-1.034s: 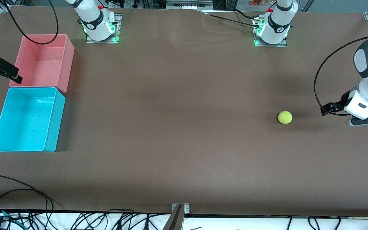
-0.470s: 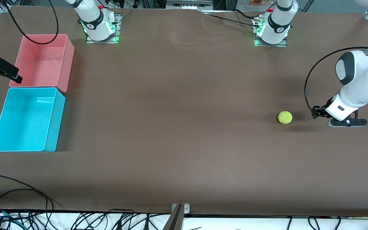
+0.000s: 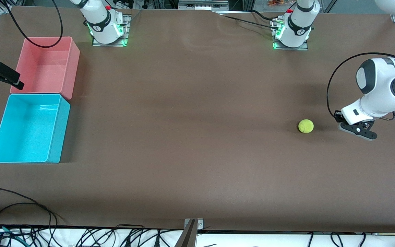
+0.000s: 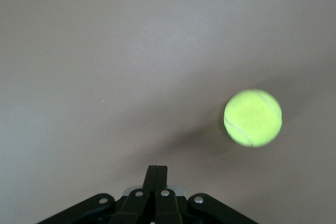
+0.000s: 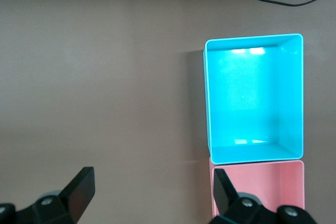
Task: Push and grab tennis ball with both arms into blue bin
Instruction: 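Lower the left gripper beside the tennis ball, fingers closed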
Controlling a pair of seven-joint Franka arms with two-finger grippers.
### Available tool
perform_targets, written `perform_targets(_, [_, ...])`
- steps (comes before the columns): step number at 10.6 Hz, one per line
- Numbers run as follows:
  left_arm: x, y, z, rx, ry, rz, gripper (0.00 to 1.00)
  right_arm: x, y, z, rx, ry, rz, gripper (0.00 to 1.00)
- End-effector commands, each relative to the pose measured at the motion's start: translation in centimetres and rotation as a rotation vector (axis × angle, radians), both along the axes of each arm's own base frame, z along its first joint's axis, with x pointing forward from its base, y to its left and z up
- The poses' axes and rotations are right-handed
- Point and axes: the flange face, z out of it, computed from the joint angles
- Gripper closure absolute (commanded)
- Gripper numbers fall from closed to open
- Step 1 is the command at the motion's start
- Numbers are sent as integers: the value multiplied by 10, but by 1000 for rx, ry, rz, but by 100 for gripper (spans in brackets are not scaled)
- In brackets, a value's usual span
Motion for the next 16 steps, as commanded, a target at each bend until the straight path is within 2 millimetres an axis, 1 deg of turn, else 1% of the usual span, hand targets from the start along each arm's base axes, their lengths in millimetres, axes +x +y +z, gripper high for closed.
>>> perform_targets(1, [-2,18,-11,-7,51,-408,100,0,-3,-3,-1,5,5,0])
perform_targets(2, [-3,18,-12,-15,66,-530,100,0,-2,-3,-1,6,6,0])
perform_targets(3, [-5,17,-14,-49,70,-603,100,1,-2,-4,-1,6,5,0])
perform_targets(6, [-11,14,-44,-149,88,-729,100,0,0,-3,-1,6,9,0])
perform_targets(8, [-11,13,-57,-157,109,-758,100,3,-1,-6,-2,8,9,0])
perform_targets(11, [-6,13,-83,-154,108,-873,100,3,-1,-7,-3,9,11,0])
perform_targets(16, [-1,-2,-100,-156,91,-884,100,3,-3,-7,-5,11,9,0])
